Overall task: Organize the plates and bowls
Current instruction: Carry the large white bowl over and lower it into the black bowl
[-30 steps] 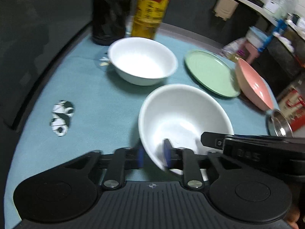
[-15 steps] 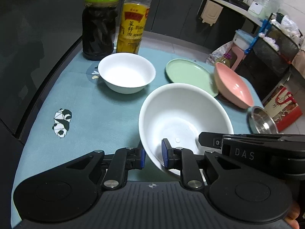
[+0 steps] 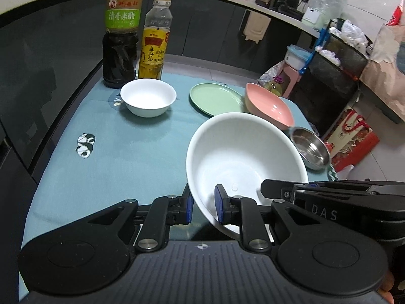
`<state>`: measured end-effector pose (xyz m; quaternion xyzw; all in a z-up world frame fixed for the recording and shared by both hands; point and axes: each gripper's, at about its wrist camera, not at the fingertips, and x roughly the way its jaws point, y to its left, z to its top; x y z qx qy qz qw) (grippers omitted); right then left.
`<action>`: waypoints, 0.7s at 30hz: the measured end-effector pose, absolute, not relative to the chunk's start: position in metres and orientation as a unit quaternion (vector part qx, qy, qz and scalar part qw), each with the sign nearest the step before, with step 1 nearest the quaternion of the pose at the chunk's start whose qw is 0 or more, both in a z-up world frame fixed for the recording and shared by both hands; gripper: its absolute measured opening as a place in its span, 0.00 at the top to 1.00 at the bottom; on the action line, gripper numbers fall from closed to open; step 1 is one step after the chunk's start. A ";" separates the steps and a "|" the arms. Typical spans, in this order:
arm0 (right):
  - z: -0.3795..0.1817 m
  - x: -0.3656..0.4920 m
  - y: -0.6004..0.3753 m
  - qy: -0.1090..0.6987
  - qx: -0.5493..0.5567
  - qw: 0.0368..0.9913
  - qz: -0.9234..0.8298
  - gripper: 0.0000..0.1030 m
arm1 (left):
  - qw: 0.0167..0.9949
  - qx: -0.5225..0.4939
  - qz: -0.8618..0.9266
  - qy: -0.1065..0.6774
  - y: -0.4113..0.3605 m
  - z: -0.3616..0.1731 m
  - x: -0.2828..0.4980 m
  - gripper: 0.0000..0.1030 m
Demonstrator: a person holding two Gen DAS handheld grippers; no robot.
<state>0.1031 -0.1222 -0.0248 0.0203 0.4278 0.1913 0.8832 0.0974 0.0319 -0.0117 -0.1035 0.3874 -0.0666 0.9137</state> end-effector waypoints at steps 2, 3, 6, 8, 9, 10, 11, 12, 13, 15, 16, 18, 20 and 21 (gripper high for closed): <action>-0.024 0.091 -0.125 0.428 0.021 0.883 0.191 0.88 | 0.914 -0.099 -0.070 0.387 0.028 -0.010 0.086 0.84; -0.024 0.085 -0.128 0.427 0.021 0.884 0.190 0.88 | 0.914 -0.096 -0.073 0.387 0.026 -0.010 0.080 0.84; -0.027 0.067 -0.137 0.427 0.029 0.884 0.186 0.87 | 0.913 -0.095 -0.083 0.388 0.021 -0.011 0.062 0.84; -0.031 0.056 -0.142 0.435 0.034 0.881 0.183 0.87 | 0.911 -0.093 -0.088 0.393 0.016 -0.014 0.053 0.84; -0.033 0.052 -0.144 0.437 0.036 0.880 0.182 0.87 | 0.910 -0.091 -0.091 0.394 0.014 -0.016 0.049 0.84; -0.035 0.048 -0.146 0.437 0.038 0.880 0.180 0.87 | 0.909 -0.091 -0.094 0.397 0.012 -0.018 0.045 0.84; -0.037 0.045 -0.147 0.438 0.040 0.880 0.179 0.87 | 0.907 -0.091 -0.095 0.400 0.011 -0.020 0.043 0.84; -0.038 0.043 -0.149 0.441 0.043 0.879 0.178 0.87 | 0.905 -0.092 -0.097 0.405 0.010 -0.022 0.041 0.84; -0.039 0.041 -0.149 0.444 0.046 0.877 0.176 0.86 | 0.902 -0.093 -0.098 0.410 0.010 -0.023 0.040 0.84; -0.041 0.038 -0.150 0.445 0.049 0.877 0.176 0.86 | 0.901 -0.093 -0.099 0.412 0.009 -0.025 0.037 0.84; -0.041 0.036 -0.150 0.442 0.051 0.878 0.177 0.86 | 0.902 -0.093 -0.099 0.411 0.009 -0.026 0.035 0.84; -0.043 0.035 -0.149 0.440 0.053 0.879 0.178 0.86 | 0.902 -0.089 -0.096 0.412 0.009 -0.028 0.032 0.84; -0.046 0.033 -0.147 0.443 0.050 0.877 0.177 0.86 | 0.900 -0.084 -0.094 0.416 0.009 -0.030 0.030 0.84; -0.048 0.034 -0.145 0.445 0.048 0.877 0.177 0.86 | 0.900 -0.083 -0.095 0.417 0.009 -0.031 0.029 0.84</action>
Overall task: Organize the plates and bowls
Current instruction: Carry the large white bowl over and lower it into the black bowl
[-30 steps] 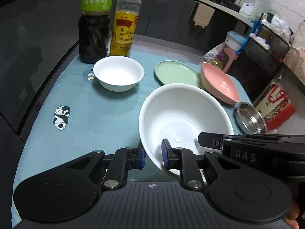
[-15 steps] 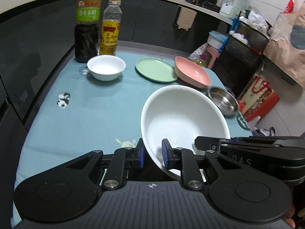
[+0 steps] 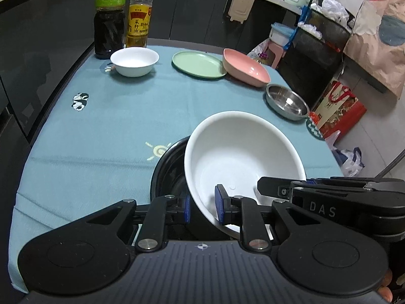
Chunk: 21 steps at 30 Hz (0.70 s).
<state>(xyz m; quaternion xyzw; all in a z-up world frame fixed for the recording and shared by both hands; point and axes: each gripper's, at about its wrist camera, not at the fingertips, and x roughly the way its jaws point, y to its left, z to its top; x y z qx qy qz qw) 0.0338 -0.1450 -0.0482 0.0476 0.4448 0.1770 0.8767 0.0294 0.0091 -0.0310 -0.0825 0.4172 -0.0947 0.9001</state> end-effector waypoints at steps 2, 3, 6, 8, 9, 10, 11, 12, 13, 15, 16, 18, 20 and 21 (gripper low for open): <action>-0.051 0.032 -0.145 0.447 0.047 0.876 0.178 0.86 | 0.899 -0.085 -0.097 0.418 0.012 -0.034 0.028 0.83; -0.054 0.031 -0.146 0.449 0.048 0.874 0.179 0.86 | 0.898 -0.087 -0.098 0.419 0.013 -0.036 0.028 0.83; -0.061 0.031 -0.145 0.458 0.047 0.870 0.177 0.86 | 0.894 -0.089 -0.100 0.428 0.013 -0.043 0.028 0.83; -0.066 0.033 -0.145 0.466 0.045 0.867 0.172 0.86 | 0.891 -0.085 -0.099 0.435 0.012 -0.047 0.030 0.83; -0.068 0.034 -0.144 0.469 0.045 0.866 0.168 0.86 | 0.890 -0.082 -0.100 0.438 0.010 -0.048 0.031 0.83; -0.069 0.034 -0.145 0.470 0.044 0.866 0.166 0.86 | 0.889 -0.079 -0.102 0.439 0.009 -0.049 0.032 0.83; -0.070 0.034 -0.145 0.470 0.044 0.866 0.164 0.86 | 0.889 -0.077 -0.104 0.439 0.008 -0.049 0.032 0.83; -0.070 0.033 -0.147 0.469 0.046 0.867 0.162 0.86 | 0.889 -0.076 -0.107 0.439 0.007 -0.049 0.032 0.83; -0.070 0.033 -0.149 0.469 0.047 0.867 0.160 0.86 | 0.888 -0.075 -0.110 0.440 0.007 -0.050 0.033 0.82; -0.072 0.034 -0.151 0.470 0.049 0.867 0.156 0.86 | 0.885 -0.075 -0.113 0.445 0.006 -0.053 0.034 0.82; -0.074 0.034 -0.151 0.472 0.049 0.867 0.154 0.86 | 0.883 -0.076 -0.112 0.449 0.006 -0.054 0.034 0.82; -0.077 0.035 -0.152 0.478 0.050 0.865 0.148 0.86 | 0.881 -0.077 -0.109 0.453 0.007 -0.056 0.035 0.82; -0.078 0.033 -0.153 0.479 0.050 0.864 0.147 0.86 | 0.881 -0.079 -0.108 0.454 0.009 -0.058 0.035 0.82; -0.079 0.033 -0.153 0.479 0.051 0.864 0.147 0.86 | 0.881 -0.079 -0.107 0.455 0.009 -0.058 0.035 0.82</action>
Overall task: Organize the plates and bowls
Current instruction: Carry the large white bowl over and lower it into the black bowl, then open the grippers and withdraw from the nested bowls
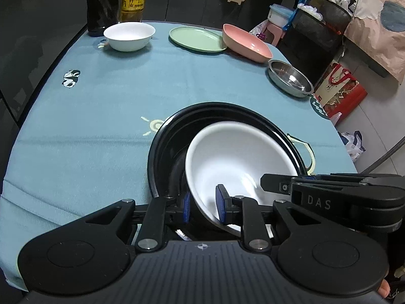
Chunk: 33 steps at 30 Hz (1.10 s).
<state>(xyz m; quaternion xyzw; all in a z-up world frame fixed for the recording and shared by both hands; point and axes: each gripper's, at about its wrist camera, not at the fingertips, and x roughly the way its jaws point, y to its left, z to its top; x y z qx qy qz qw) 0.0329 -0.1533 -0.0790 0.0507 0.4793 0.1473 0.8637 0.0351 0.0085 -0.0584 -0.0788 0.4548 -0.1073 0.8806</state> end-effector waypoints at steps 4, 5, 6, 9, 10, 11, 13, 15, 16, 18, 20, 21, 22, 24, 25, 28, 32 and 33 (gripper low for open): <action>-0.080 0.032 -0.154 0.478 0.051 0.865 0.147 0.86 | 0.880 -0.078 -0.108 0.456 0.008 -0.059 0.037 0.82; -0.080 0.033 -0.153 0.476 0.050 0.866 0.146 0.86 | 0.879 -0.079 -0.108 0.457 0.008 -0.059 0.037 0.82; -0.080 0.033 -0.153 0.475 0.049 0.866 0.145 0.86 | 0.879 -0.080 -0.108 0.457 0.008 -0.059 0.037 0.82; -0.080 0.034 -0.153 0.474 0.050 0.867 0.146 0.86 | 0.881 -0.083 -0.106 0.455 0.010 -0.058 0.037 0.82; -0.079 0.033 -0.153 0.473 0.049 0.868 0.146 0.86 | 0.881 -0.084 -0.105 0.453 0.011 -0.057 0.036 0.82; -0.079 0.032 -0.153 0.471 0.049 0.869 0.146 0.86 | 0.883 -0.086 -0.103 0.451 0.013 -0.056 0.035 0.82; -0.076 0.031 -0.155 0.466 0.051 0.872 0.144 0.86 | 0.886 -0.089 -0.098 0.445 0.015 -0.053 0.034 0.82; -0.073 0.030 -0.157 0.459 0.051 0.876 0.141 0.86 | 0.889 -0.089 -0.093 0.439 0.017 -0.050 0.031 0.82; -0.071 0.029 -0.158 0.456 0.050 0.878 0.137 0.86 | 0.890 -0.090 -0.091 0.437 0.018 -0.049 0.030 0.82; -0.069 0.029 -0.160 0.451 0.050 0.881 0.133 0.86 | 0.892 -0.092 -0.088 0.433 0.020 -0.047 0.028 0.82; -0.067 0.029 -0.162 0.449 0.055 0.882 0.132 0.86 | 0.895 -0.096 -0.087 0.428 0.023 -0.044 0.028 0.82; -0.065 0.029 -0.163 0.448 0.056 0.883 0.132 0.86 | 0.896 -0.099 -0.086 0.425 0.025 -0.043 0.028 0.82; -0.064 0.030 -0.163 0.446 0.056 0.884 0.131 0.86 | 0.897 -0.101 -0.085 0.422 0.027 -0.041 0.028 0.82; -0.061 0.030 -0.164 0.440 0.054 0.887 0.130 0.86 | 0.899 -0.104 -0.079 0.417 0.031 -0.039 0.030 0.82; -0.059 0.032 -0.163 0.438 0.054 0.888 0.130 0.86 | 0.900 -0.107 -0.074 0.415 0.034 -0.038 0.032 0.82; -0.054 0.038 -0.163 0.431 0.052 0.892 0.129 0.84 | 0.905 -0.115 -0.058 0.405 0.043 -0.034 0.035 0.82; -0.048 0.049 -0.160 0.423 0.050 0.895 0.132 0.80 | 0.910 -0.122 -0.041 0.395 0.056 -0.030 0.044 0.82; -0.046 0.053 -0.159 0.421 0.049 0.896 0.133 0.80 | 0.911 -0.124 -0.037 0.393 0.058 -0.029 0.047 0.82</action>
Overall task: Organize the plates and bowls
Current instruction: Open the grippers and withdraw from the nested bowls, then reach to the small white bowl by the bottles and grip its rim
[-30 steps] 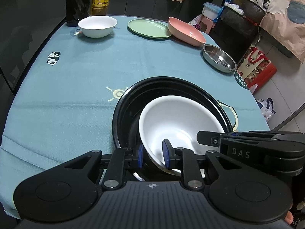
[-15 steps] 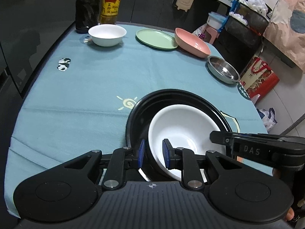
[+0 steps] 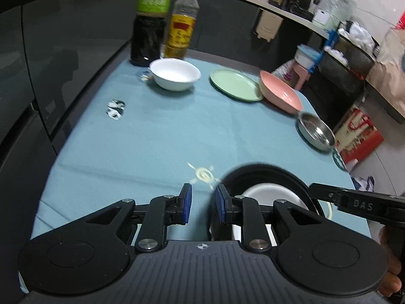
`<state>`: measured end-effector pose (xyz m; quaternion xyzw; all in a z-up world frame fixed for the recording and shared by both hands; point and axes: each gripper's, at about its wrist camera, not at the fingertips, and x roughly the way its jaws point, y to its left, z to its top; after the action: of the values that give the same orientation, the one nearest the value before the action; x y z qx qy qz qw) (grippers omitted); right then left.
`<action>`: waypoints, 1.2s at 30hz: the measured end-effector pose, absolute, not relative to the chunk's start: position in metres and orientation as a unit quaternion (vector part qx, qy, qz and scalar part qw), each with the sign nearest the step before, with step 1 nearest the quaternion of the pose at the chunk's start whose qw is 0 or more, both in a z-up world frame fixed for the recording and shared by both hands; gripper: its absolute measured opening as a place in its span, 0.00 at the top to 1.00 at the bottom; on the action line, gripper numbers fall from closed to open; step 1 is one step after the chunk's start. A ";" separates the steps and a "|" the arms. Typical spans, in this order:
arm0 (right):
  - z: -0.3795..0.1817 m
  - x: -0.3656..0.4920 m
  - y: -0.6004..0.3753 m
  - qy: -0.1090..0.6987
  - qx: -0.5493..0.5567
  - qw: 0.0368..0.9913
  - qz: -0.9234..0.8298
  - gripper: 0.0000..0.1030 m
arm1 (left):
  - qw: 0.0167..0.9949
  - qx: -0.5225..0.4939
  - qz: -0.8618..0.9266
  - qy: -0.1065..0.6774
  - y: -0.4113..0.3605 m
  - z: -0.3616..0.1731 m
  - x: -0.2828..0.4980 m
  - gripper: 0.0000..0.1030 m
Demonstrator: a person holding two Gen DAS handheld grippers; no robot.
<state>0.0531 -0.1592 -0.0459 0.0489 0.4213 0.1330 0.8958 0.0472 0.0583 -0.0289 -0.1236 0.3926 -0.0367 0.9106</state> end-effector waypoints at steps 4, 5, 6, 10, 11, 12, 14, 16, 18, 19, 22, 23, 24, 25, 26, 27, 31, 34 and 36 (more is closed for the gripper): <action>-0.041 0.070 -0.153 0.415 0.041 0.898 0.136 0.79 | 0.913 -0.127 -0.014 0.386 0.069 -0.028 0.063 0.81; -0.040 0.075 -0.151 0.416 0.038 0.898 0.136 0.79 | 0.913 -0.128 -0.009 0.387 0.071 -0.028 0.069 0.81; -0.040 0.080 -0.148 0.416 0.035 0.898 0.137 0.79 | 0.913 -0.130 -0.005 0.387 0.074 -0.029 0.074 0.81; -0.040 0.097 -0.138 0.419 0.025 0.896 0.144 0.79 | 0.914 -0.138 0.008 0.381 0.084 -0.031 0.097 0.81; -0.041 0.102 -0.135 0.421 0.023 0.895 0.147 0.79 | 0.915 -0.138 0.011 0.379 0.086 -0.031 0.103 0.80; -0.041 0.106 -0.132 0.422 0.022 0.894 0.150 0.78 | 0.915 -0.138 0.014 0.378 0.088 -0.031 0.109 0.80; -0.041 0.115 -0.126 0.425 0.018 0.892 0.156 0.75 | 0.915 -0.137 0.018 0.379 0.092 -0.033 0.121 0.80; -0.040 0.125 -0.119 0.426 0.013 0.890 0.163 0.72 | 0.914 -0.137 0.022 0.380 0.096 -0.035 0.133 0.80; -0.039 0.135 -0.112 0.424 0.005 0.890 0.168 0.72 | 0.915 -0.137 0.024 0.379 0.100 -0.037 0.144 0.80; -0.039 0.140 -0.109 0.424 0.003 0.890 0.169 0.71 | 0.914 -0.139 0.028 0.379 0.103 -0.039 0.151 0.80; -0.038 0.158 -0.101 0.427 -0.001 0.889 0.169 0.71 | 0.913 -0.155 0.043 0.376 0.113 -0.042 0.170 0.80; -0.038 0.164 -0.098 0.429 -0.002 0.887 0.170 0.71 | 0.912 -0.162 0.043 0.374 0.116 -0.043 0.176 0.80; -0.038 0.171 -0.095 0.431 -0.003 0.886 0.172 0.71 | 0.912 -0.167 0.043 0.372 0.119 -0.043 0.182 0.79; -0.039 0.178 -0.092 0.433 -0.002 0.884 0.173 0.71 | 0.912 -0.170 0.043 0.370 0.120 -0.042 0.188 0.79; -0.039 0.183 -0.089 0.434 -0.001 0.884 0.175 0.71 | 0.913 -0.171 0.044 0.368 0.122 -0.042 0.195 0.79; -0.039 0.189 -0.087 0.435 0.002 0.883 0.177 0.71 | 0.914 -0.171 0.045 0.365 0.123 -0.041 0.200 0.79; -0.042 0.214 -0.079 0.442 0.021 0.878 0.181 0.71 | 0.916 -0.172 0.049 0.358 0.127 -0.042 0.224 0.76; -0.045 0.231 -0.073 0.450 0.040 0.873 0.182 0.71 | 0.917 -0.169 0.043 0.358 0.128 -0.044 0.240 0.75; -0.048 0.242 -0.068 0.455 0.048 0.870 0.184 0.71 | 0.917 -0.167 0.041 0.359 0.129 -0.047 0.252 0.75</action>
<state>0.2419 -0.0678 -0.0476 0.0480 0.4546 0.1836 0.8703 0.2517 0.1286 -0.0472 -0.1675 0.3588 0.0410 0.9173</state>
